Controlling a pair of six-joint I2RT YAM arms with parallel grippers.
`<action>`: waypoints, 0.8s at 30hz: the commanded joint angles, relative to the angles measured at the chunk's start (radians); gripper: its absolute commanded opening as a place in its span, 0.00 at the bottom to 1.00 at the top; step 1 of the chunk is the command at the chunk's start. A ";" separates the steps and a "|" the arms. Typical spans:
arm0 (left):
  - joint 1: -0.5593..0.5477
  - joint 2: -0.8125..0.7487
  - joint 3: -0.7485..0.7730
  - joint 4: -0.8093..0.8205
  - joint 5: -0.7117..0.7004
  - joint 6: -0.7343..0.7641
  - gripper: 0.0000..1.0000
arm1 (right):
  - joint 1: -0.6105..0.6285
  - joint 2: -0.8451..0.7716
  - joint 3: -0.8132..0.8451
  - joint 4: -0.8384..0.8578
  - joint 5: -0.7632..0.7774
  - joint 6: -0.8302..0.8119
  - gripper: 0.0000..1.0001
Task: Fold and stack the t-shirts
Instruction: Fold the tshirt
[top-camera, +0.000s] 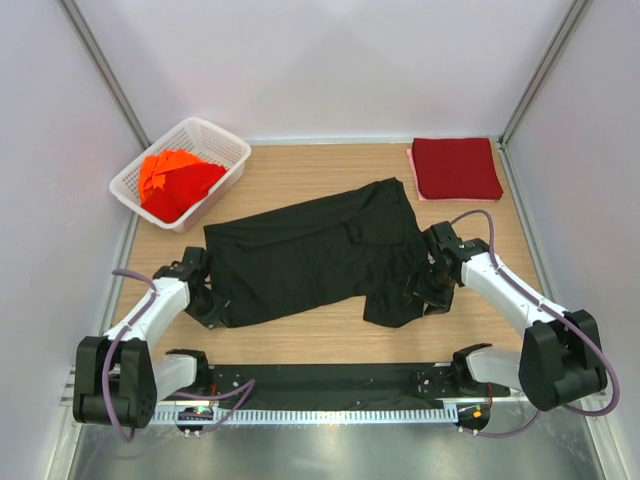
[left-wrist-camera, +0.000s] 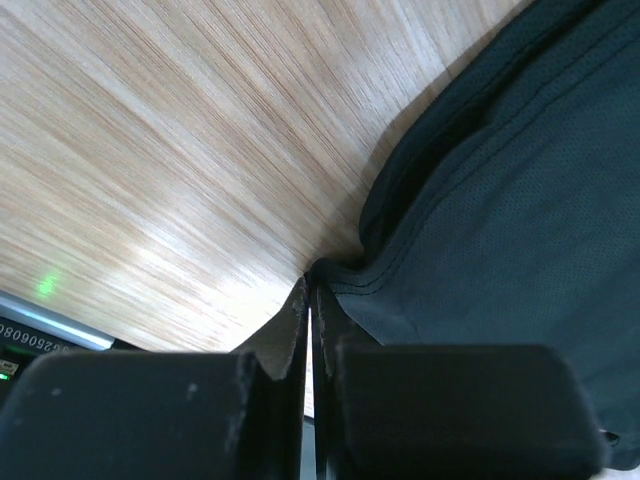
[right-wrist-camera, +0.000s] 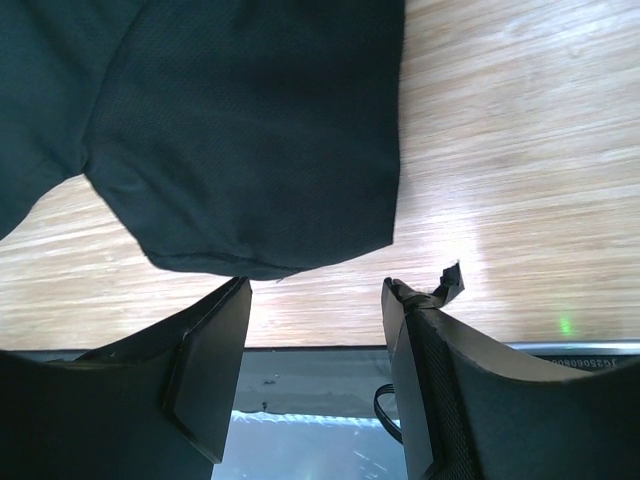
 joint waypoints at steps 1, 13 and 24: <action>0.001 -0.032 0.047 -0.051 -0.020 -0.011 0.00 | -0.009 0.004 -0.002 -0.016 0.042 0.016 0.63; 0.001 -0.043 0.044 -0.024 0.061 0.046 0.00 | -0.027 0.106 -0.104 0.182 -0.082 0.034 0.64; -0.001 -0.043 0.073 -0.019 0.070 0.076 0.00 | -0.026 0.141 -0.047 0.237 -0.130 0.028 0.14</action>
